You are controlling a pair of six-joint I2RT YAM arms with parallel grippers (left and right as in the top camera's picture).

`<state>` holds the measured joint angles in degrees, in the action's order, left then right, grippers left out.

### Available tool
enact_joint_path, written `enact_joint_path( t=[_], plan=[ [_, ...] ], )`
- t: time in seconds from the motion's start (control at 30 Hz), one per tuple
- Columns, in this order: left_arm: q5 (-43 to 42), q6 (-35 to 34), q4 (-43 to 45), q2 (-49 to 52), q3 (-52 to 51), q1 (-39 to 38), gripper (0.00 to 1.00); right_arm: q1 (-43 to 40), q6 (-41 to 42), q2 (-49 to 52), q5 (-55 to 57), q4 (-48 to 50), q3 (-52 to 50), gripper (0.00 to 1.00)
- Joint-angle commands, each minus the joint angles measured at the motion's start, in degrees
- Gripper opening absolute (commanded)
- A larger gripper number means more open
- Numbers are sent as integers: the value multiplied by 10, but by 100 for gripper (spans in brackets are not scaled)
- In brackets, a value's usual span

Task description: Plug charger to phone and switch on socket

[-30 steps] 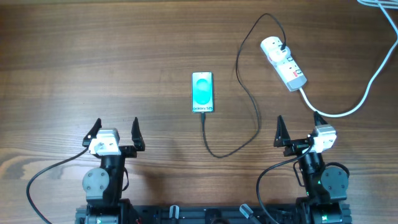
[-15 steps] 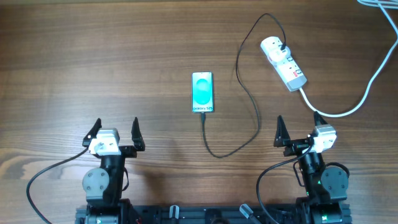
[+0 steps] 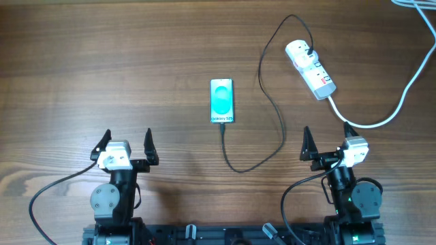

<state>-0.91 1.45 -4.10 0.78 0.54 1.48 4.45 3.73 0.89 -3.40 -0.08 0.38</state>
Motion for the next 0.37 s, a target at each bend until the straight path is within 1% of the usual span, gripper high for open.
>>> enact_joint_path(
  t=[0.0,0.33],
  plan=[
    [3,11,-2,-6,-2,3,100,-2,-7,-3,3,2,-1,100],
    [3,11,-2,-6,-2,3,100,-2,-7,-3,3,2,-1,100]
  ],
)
